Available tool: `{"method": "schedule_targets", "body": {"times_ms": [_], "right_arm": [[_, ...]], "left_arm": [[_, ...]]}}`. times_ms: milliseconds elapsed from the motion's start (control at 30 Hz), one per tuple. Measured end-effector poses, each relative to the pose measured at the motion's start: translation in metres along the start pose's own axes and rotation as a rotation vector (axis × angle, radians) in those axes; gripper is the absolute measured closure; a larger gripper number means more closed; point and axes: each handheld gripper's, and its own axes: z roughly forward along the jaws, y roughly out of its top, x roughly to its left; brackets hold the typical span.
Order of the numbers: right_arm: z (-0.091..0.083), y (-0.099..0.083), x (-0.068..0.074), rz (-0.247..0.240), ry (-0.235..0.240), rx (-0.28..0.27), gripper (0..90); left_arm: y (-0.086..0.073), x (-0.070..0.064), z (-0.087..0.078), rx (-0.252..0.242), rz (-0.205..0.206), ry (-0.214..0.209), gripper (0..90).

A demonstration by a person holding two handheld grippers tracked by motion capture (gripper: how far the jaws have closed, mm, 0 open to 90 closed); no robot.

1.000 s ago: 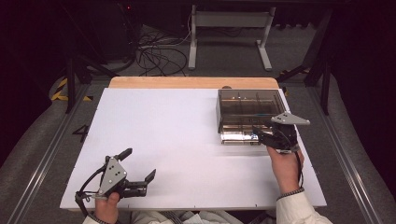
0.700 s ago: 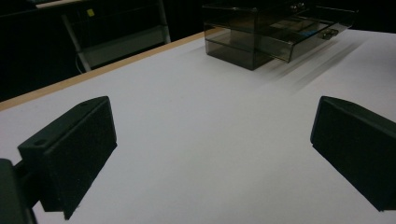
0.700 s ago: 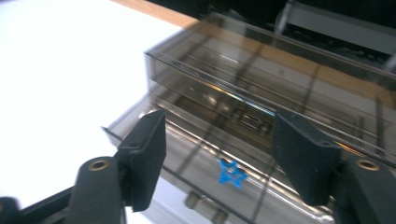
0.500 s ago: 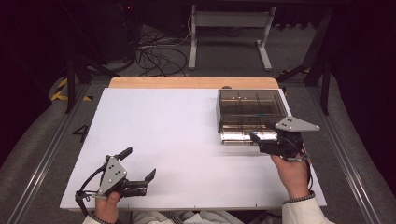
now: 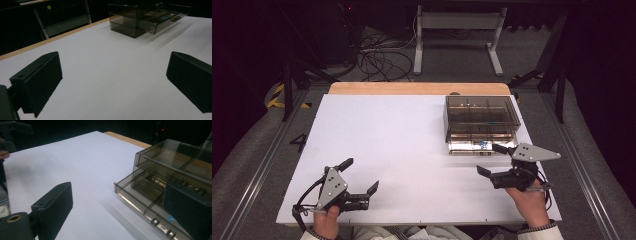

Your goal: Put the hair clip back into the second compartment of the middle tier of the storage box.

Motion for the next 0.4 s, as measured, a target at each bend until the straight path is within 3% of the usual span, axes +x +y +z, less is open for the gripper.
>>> {"method": "schedule_targets", "body": {"times_ms": [300, 400], "right_arm": [[-0.004, -0.045, 0.005, -0.005, 0.064, 0.006, 5.8], [-0.002, -0.055, 0.007, 0.009, 0.105, 0.023, 4.4]], "left_arm": [[0.000, 0.002, -0.003, 0.003, -0.006, -0.004, 1.0], [-0.002, 0.002, -0.005, 0.003, -0.010, -0.002, 1.0]]}}
